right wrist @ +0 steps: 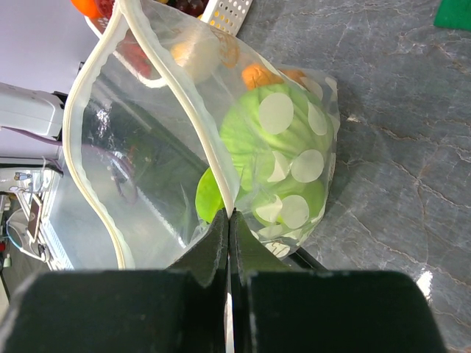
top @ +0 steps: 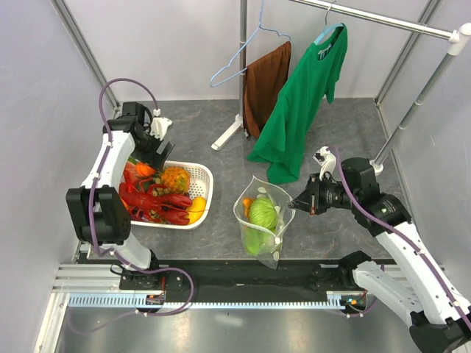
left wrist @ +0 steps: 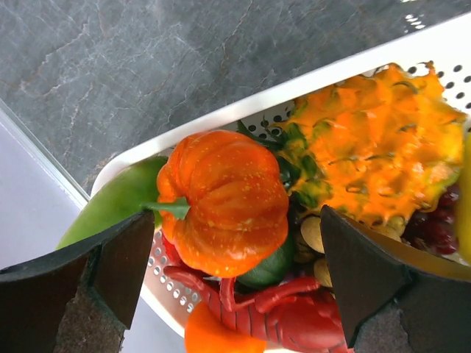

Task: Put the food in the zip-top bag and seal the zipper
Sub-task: Pick up the fake vegetable from the bin.

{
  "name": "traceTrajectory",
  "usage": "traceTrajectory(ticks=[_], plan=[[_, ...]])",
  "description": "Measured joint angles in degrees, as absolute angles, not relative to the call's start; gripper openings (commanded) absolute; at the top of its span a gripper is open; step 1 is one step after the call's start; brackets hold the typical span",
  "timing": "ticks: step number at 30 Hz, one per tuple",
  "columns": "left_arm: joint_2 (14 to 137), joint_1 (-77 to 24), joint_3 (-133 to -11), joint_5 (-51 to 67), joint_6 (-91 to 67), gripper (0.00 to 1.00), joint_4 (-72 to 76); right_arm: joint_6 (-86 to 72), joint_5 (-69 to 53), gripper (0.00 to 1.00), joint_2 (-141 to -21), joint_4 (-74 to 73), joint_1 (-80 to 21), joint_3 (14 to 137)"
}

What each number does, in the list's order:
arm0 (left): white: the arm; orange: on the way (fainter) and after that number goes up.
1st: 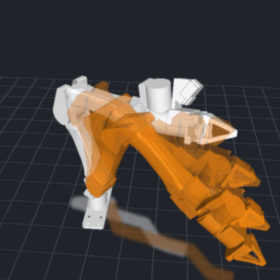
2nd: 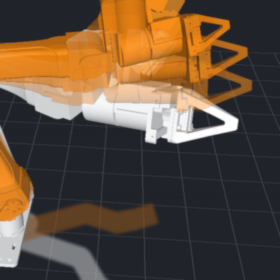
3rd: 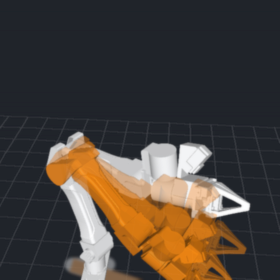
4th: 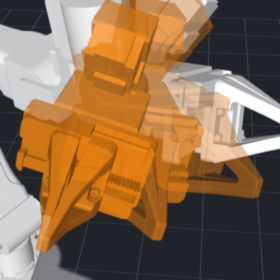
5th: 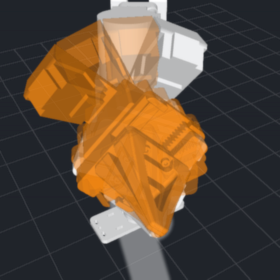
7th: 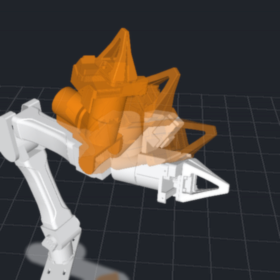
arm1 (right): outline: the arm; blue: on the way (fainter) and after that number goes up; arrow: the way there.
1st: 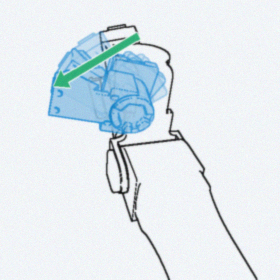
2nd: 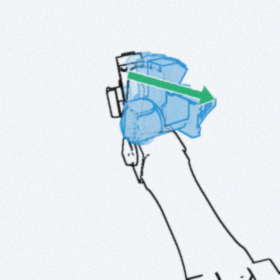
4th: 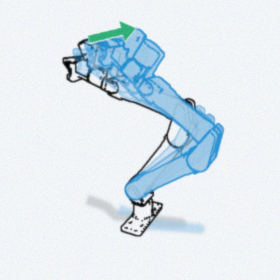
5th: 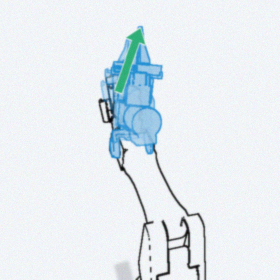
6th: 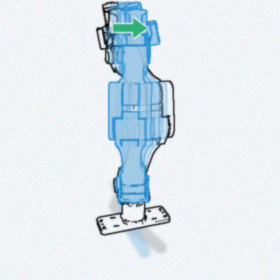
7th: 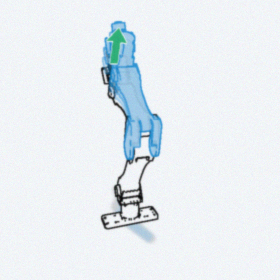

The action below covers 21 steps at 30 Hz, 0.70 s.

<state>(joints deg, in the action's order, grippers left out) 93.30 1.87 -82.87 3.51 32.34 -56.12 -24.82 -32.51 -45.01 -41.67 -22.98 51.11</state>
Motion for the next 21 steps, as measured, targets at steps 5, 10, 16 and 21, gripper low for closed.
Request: traceTrajectory(ticks=[5,10,16,21], plan=[[94.9,1.8,-81.8,2.7,32.4,0.97,-55.1,-24.8,-32.5,0.00,-45.4,-41.6,-23.0,51.1],[96.2,1.8,-81.6,2.2,32.4,0.81,-54.3,-24.8,-32.5,0.00,-45.5,-41.7,-23.0,51.1],[96.1,1.8,-82.8,2.3,32.4,0.62,-55.0,-24.7,-32.5,0.00,-45.5,-41.7,-23.0,51.1],[93.5,1.1,-86.6,3.2,32.4,0.56,-58.3,-24.7,-32.5,0.00,-45.5,-41.8,-23.0,51.1]])
